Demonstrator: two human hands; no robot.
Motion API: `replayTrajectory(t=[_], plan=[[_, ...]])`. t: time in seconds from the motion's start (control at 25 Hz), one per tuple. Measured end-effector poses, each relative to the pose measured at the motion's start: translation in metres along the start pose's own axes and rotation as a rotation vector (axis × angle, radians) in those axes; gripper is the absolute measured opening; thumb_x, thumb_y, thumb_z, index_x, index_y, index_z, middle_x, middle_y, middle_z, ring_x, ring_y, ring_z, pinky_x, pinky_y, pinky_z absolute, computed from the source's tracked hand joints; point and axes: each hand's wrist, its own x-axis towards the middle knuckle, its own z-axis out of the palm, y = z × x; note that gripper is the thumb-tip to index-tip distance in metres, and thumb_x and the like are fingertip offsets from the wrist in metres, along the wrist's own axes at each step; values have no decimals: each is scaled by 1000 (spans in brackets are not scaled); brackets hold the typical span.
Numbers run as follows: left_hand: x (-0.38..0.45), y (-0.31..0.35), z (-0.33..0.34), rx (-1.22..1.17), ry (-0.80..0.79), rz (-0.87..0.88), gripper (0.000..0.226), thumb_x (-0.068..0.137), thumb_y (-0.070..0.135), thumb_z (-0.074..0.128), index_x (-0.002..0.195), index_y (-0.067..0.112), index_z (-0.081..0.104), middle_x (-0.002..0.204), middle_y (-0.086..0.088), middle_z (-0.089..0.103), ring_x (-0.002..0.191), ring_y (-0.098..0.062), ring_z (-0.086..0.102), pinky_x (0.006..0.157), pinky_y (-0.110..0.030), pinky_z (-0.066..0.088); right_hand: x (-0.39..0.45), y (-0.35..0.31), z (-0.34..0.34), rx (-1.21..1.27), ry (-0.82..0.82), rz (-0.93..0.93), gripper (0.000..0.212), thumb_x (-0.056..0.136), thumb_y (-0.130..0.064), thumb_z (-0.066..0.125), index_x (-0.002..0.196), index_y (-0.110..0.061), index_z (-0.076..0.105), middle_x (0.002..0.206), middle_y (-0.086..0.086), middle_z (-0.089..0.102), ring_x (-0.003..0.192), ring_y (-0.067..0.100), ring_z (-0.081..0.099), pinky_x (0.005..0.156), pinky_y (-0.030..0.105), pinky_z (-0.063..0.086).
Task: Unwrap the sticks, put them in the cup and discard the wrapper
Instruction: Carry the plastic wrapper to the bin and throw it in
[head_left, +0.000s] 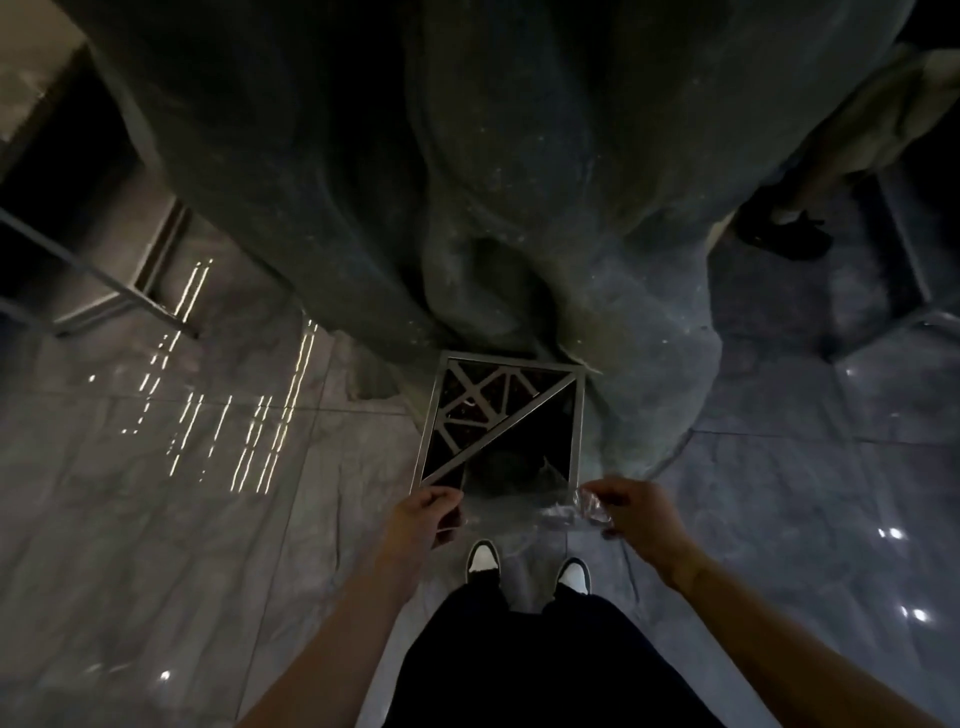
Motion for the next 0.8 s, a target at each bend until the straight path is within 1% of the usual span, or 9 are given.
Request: replayTrajectory(t=[0.08, 0.2, 0.28, 0.36, 0.44, 0.52, 0.6, 0.64, 0.8], plan=[[1, -4, 4, -16, 9, -31, 18, 89, 7, 62, 77, 13, 74, 63, 0, 69, 55, -8, 64, 58, -24, 52, 4, 2, 3, -107, 29, -43, 32, 86, -13, 68, 68, -39, 65, 60, -15, 68, 66, 10, 68, 60, 20, 53], [9, -7, 8, 60, 1, -54, 37, 87, -1, 59, 60, 21, 74, 56, 5, 69, 55, -9, 63, 63, -27, 49, 8, 3, 3, -282, 43, -164, 18, 87, -25, 67, 72, -35, 65, 58, -12, 62, 60, 4, 61, 58, 17, 48], [15, -9, 10, 199, -53, -4, 31, 83, -6, 60, 72, 20, 73, 60, 5, 68, 56, -7, 60, 62, -23, 48, 10, 4, 4, -369, 61, -229, 8, 89, -24, 65, 82, -25, 71, 61, -16, 57, 60, -2, 57, 56, 10, 42], [20, -13, 12, 411, -89, 121, 18, 82, -3, 65, 86, 15, 70, 67, 7, 63, 59, -3, 56, 60, -15, 45, 13, 3, 5, -417, 68, -249, 10, 87, -22, 67, 85, -14, 73, 64, -14, 60, 62, -3, 58, 58, 12, 44], [28, -18, 13, 569, -88, 231, 13, 83, 6, 69, 86, 19, 68, 70, 11, 63, 63, 1, 57, 60, -8, 43, 15, 3, 6, -423, 46, -222, 15, 84, -23, 71, 92, -11, 73, 81, 0, 72, 74, 11, 67, 69, 30, 54], [36, -21, 14, 663, -88, 288, 8, 85, 13, 69, 86, 21, 68, 72, 13, 64, 67, 3, 58, 61, -6, 43, 13, 3, 4, -430, 37, -209, 37, 79, -28, 75, 114, -17, 68, 108, 1, 68, 95, 17, 66, 85, 37, 55], [45, -21, 15, 742, -96, 317, 5, 86, 17, 67, 86, 22, 67, 75, 13, 65, 70, 0, 61, 62, -6, 43, 9, 2, 0, -437, 53, -225, 56, 76, -36, 77, 128, -29, 57, 120, -10, 53, 104, 11, 58, 88, 31, 53], [50, -19, 18, 767, -100, 322, 3, 87, 19, 66, 87, 22, 67, 78, 11, 67, 74, -5, 63, 66, -12, 45, 8, 0, -1, -437, 64, -241, 58, 76, -39, 75, 130, -35, 52, 121, -14, 49, 103, 8, 56, 86, 27, 52], [65, -14, 21, 818, -117, 294, 6, 89, 19, 63, 91, 16, 68, 87, -1, 70, 89, -21, 68, 75, -26, 48, 7, -6, -1, -554, 105, -326, 43, 84, -39, 66, 126, -38, 54, 118, -10, 59, 95, 3, 60, 78, 21, 53]])
